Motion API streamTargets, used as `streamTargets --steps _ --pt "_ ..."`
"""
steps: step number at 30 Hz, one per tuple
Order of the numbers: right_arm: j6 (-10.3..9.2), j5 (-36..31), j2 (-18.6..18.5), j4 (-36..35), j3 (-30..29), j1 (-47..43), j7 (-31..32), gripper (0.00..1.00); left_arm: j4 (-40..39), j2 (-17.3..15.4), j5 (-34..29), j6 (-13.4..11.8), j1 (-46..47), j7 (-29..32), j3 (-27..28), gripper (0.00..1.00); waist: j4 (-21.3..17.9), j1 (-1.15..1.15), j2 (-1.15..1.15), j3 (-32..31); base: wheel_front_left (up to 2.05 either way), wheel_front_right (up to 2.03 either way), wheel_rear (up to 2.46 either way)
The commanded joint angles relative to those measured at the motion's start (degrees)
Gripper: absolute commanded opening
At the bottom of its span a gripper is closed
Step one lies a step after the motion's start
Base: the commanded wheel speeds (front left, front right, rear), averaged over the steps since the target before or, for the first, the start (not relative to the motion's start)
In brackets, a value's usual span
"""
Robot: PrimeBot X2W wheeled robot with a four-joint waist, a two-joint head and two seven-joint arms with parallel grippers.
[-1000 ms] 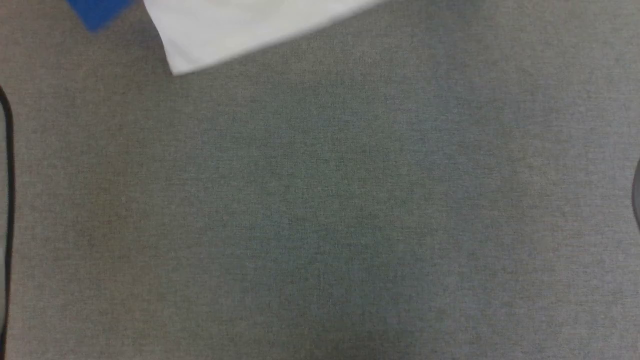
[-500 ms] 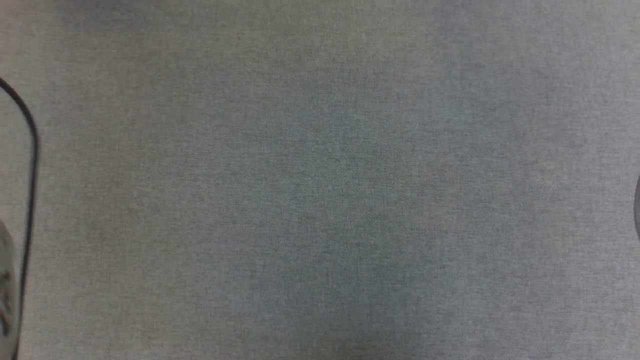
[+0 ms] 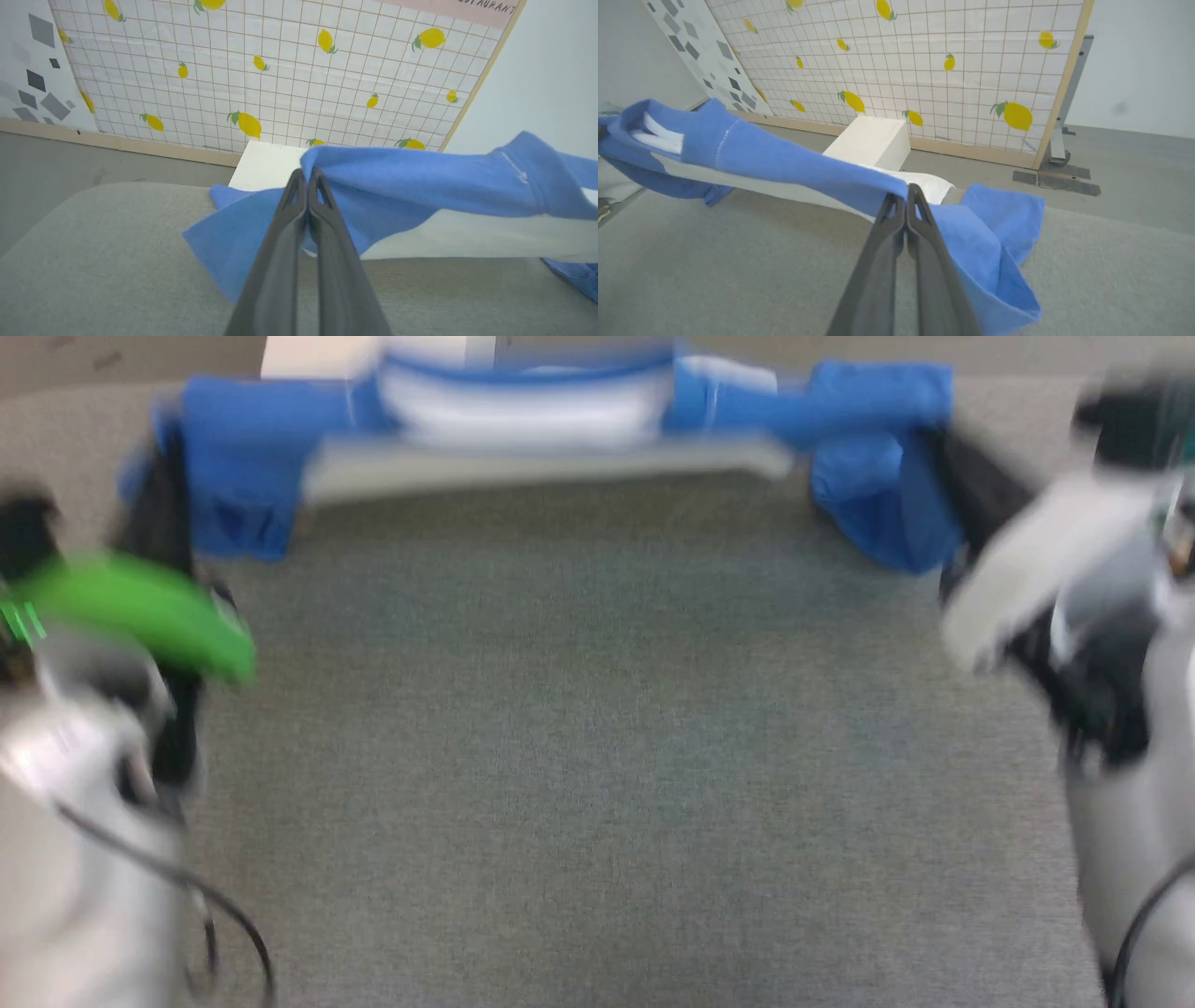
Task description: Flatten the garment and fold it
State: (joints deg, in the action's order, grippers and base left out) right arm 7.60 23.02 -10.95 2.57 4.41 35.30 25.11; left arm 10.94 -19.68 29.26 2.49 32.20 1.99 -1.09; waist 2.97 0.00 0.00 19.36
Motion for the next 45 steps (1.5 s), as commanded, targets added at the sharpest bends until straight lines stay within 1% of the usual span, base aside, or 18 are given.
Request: streamTargets --steps 1,3,5,8,13,17,21,23,26,27,28,29,32,34,38,40,42,45 --pt "-0.11 0.11 0.39 -1.96 -1.15 -4.7 -0.91 0.0 -1.79 0.75 0.67 -1.05 -5.28 -0.06 0.34 0.0 -1.06 0.0 0.0 -4.89 0.0 0.0 0.0" --pt "-0.11 -1.33 0.69 -4.34 -1.97 -12.39 -1.39 0.0 -4.39 2.26 1.7 -1.9 -13.0 0.91 0.0 0.0 -0.96 0.0 0.0 -6.41 0.0 0.0 0.0" --pt "-0.11 -1.31 2.28 -5.95 -3.29 -20.25 -1.25 0.0 -6.26 3.36 2.34 -2.81 -19.96 2.22 -0.57 0.0 -0.59 0.0 0.0 -7.76 0.0 0.0 0.0" --pt "-0.11 -1.79 2.74 -7.32 -3.14 -29.17 -0.04 0.0 -7.96 3.72 2.25 -3.41 -27.05 4.23 -1.99 0.0 -0.05 0.0 0.0 -9.45 0.0 0.0 0.0" --pt "-0.11 -1.08 3.56 -9.74 -3.23 -40.63 3.59 0.0 -10.84 4.78 3.84 -7.12 -37.18 9.34 -1.98 0.0 0.58 0.0 0.0 -11.39 0.0 0.0 0.0" --pt "-0.11 0.1 2.5 -12.68 -2.33 -46.39 10.22 0.0 -13.55 3.85 4.91 -10.73 -43.58 15.65 -1.14 0.0 0.72 0.0 0.0 -12.08 0.0 0.0 0.0" --pt "-0.11 0.51 1.71 -16.42 -2.63 -49.56 17.42 0.0 -17.07 2.94 5.6 -14.12 -47.95 21.83 -0.78 0.0 0.94 0.0 0.0 -12.1 0.0 0.0 0.0" --pt "-0.11 -0.15 1.71 -17.76 -2.86 -49.9 19.54 0.0 -18.57 3.04 5.77 -15.32 -48.69 23.27 -0.7 0.0 1.06 0.0 0.0 -12.01 0.0 0.0 0.0" --pt "-0.11 -1.98 1.6 -17.72 -2.06 -49.07 20.59 0.0 -19.21 3.57 5.91 -15.63 -48.14 24.51 -1.81 0.0 1.19 0.0 0.0 -11.71 0.0 0.0 0.0" --pt "-0.11 -2.21 2.07 -17.31 -1.74 -48.66 20.53 0.22 -19.25 3.84 6.13 -15.5 -47.66 24.95 -2.32 0.26 1.23 0.0 0.0 -11.6 0.0 0.0 0.0" --pt "-0.11 -2.45 2.33 -16.99 -1.46 -48.37 20.44 0.58 -19.25 4.05 6.39 -15.36 -47.3 25.38 -2.71 0.51 1.25 0.0 0.0 -11.56 0.0 0.0 0.0" --pt "-0.11 -2.67 2.46 -16.65 -1.06 -48.08 20.35 1.0 -19.31 4.29 6.76 -15.29 -46.88 25.71 -2.92 1.0 1.24 0.0 0.0 -11.54 0.0 0.0 0.0" --pt "-0.11 -2.27 2.95 -16.52 -1.19 -47.52 20.08 1.0 -19.8 4.05 7.35 -15.34 -46.27 26.48 -2.66 1.0 1.1 0.0 0.0 -11.57 0.0 0.0 0.0" --pt "-0.11 -1.52 3.02 -17.16 -2.19 -47.3 20.02 1.0 -20.87 3.29 7.5 -15.56 -46.1 26.64 -1.69 1.0 0.99 0.0 0.0 -11.68 0.0 0.0 0.0" --pt "-0.11 -0.89 3.52 -19.5 -7.46 -46.13 19.4 1.0 -24.22 1.72 6.6 -16.92 -44.71 23.95 2.18 1.0 0.97 0.0 0.0 -11.72 0.0 0.0 0.0" --pt "-0.11 -1.92 3.79 -20.72 -11.05 -44.16 18.78 1.0 -25.45 1.22 5.58 -16.87 -43.06 19.52 4.72 1.0 0.74 0.0 0.0 -11.35 0.0 0.0 0.0" --pt "-0.11 -2.78 4.57 -21.02 -14.39 -40.74 17.75 1.0 -26.18 0.94 3.59 -16.14 -41.56 13.49 6.32 1.0 0.13 0.0 0.0 -10.71 0.0 0.0 0.0" --pt "-0.11 -5.53 5.57 -18.62 -19.47 -32.42 14.52 1.0 -26.06 1.04 -0.52 -13.62 -39.1 1.38 6.75 1.0 -0.53 0.0 0.0 -8.91 0.0 0.0 0.0"
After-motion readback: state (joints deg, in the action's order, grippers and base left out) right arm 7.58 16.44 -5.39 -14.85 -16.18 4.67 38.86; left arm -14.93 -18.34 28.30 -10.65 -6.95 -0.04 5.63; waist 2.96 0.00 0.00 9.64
